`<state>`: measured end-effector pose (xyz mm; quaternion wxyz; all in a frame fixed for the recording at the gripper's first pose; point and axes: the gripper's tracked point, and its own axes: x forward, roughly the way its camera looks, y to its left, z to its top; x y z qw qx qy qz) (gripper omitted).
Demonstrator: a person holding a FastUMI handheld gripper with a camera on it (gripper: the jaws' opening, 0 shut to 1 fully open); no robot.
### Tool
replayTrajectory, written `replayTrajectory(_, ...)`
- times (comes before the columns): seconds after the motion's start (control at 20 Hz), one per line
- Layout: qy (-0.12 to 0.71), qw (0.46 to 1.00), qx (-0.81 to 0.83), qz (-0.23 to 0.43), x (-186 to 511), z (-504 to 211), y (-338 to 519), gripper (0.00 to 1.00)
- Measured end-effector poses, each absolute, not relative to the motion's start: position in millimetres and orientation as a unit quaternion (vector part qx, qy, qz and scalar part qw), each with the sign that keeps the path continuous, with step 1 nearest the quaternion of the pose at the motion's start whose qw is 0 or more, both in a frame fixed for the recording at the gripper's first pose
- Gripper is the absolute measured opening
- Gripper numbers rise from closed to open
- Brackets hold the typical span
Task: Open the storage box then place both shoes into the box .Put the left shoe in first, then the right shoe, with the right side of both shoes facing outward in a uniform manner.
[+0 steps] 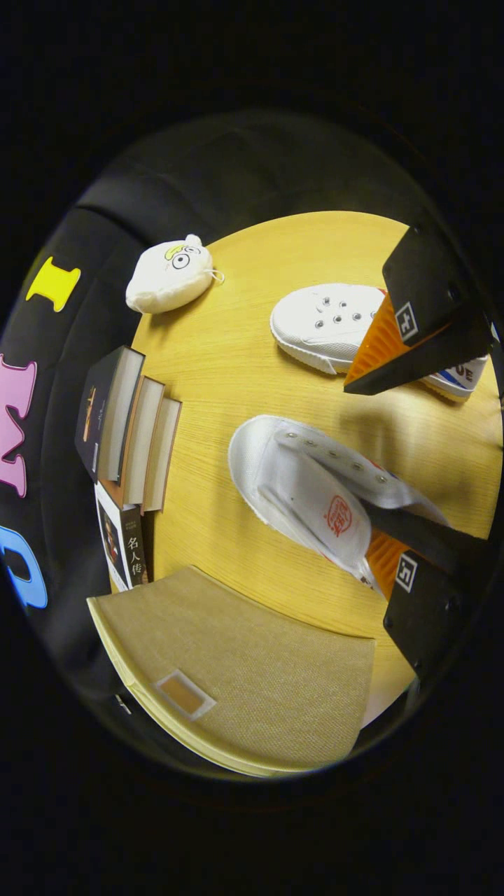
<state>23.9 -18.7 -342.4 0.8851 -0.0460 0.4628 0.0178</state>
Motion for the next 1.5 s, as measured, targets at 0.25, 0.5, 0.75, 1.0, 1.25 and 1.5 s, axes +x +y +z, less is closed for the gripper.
replayTrajectory(0.25, 0.497, 0.866, 0.053, 0.029, 23.3, -351.5, 1.8, 0.5)
replayTrajectory(0.5, 0.505, 0.861, 0.066, 0.012, 24.9, -351.0, -1.6, 0.16)
replayTrajectory(0.75, 0.512, 0.854, 0.087, 0.015, 22.8, -346.3, -1.8, 0.06)
replayTrajectory(1.0, 0.5, 0.858, 0.117, 0.022, 10.8, -314.2, 9.5, 0.05)
replayTrajectory(1.25, 0.456, 0.88, 0.132, 0.037, 8.3, -248.4, 19.8, 0.05)
replayTrajectory(1.5, 0.409, 0.898, 0.154, 0.043, 8.9, -174.3, 37.9, 0.05)
